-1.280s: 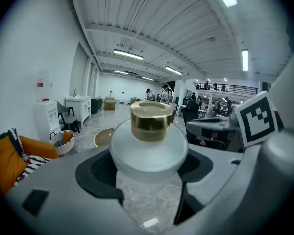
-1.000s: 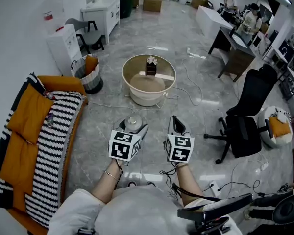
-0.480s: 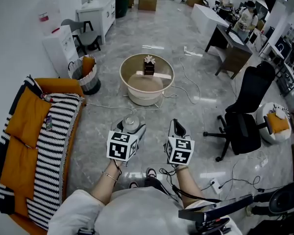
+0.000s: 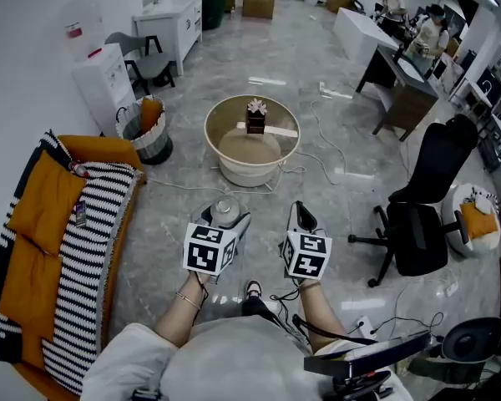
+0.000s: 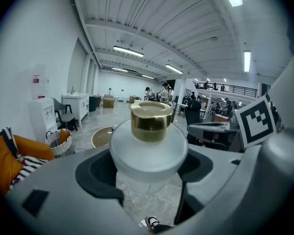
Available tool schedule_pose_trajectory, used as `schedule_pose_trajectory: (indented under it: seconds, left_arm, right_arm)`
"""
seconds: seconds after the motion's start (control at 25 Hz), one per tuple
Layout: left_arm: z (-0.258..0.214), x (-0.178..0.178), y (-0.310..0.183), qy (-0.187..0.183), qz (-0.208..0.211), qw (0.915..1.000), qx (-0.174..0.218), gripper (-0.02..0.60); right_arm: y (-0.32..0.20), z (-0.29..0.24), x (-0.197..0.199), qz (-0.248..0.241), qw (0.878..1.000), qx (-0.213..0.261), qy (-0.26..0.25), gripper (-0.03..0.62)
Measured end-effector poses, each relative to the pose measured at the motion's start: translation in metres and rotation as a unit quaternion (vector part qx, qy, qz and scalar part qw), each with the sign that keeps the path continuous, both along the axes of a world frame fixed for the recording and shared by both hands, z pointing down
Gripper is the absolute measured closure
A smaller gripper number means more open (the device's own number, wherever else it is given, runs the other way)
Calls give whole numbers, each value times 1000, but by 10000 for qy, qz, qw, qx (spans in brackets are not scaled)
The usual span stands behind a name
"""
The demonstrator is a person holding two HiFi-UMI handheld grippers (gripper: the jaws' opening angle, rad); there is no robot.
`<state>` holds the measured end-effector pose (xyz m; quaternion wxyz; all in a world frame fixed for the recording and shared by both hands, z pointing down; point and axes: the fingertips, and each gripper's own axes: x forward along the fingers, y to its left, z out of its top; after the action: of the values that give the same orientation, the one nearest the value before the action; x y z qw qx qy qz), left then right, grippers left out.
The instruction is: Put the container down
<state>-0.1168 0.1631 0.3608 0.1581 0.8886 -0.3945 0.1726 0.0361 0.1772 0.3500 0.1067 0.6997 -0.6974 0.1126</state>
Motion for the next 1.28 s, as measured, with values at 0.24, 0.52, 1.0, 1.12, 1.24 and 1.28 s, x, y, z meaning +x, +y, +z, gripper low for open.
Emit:
schedule_pose_trajectory:
  seconds: [0.24,0.52,1.0,1.12,1.24,1.28]
  left_arm:
    - [-2,25,-46,6,-167,9999,14,244]
    - [-11,62,-90,13,-267,9996,49,244]
    - [-16,104,-156,-30,-555,9984,99,244]
    - [-18,108,-169,-40,-627,9979,146,244]
    - [-21,111,-179,-64,-739,9970,230,244]
    - [-22,111,-182,-66,-772,9967,248,244]
  right_arm:
    - [-50,-4,35,-68,10000,47,-49,571]
    - [-99,-10,72,-174,9998,48,-111,571]
    - [-165,-6,126,-359,9991,26,-236,571]
    - [-177,-5,136,-358,9990,46,-275,571]
    - [-188,-4,141,-398,9987,51,-329,571]
    - [-191,-3,141,-414,9986,56,-336,571]
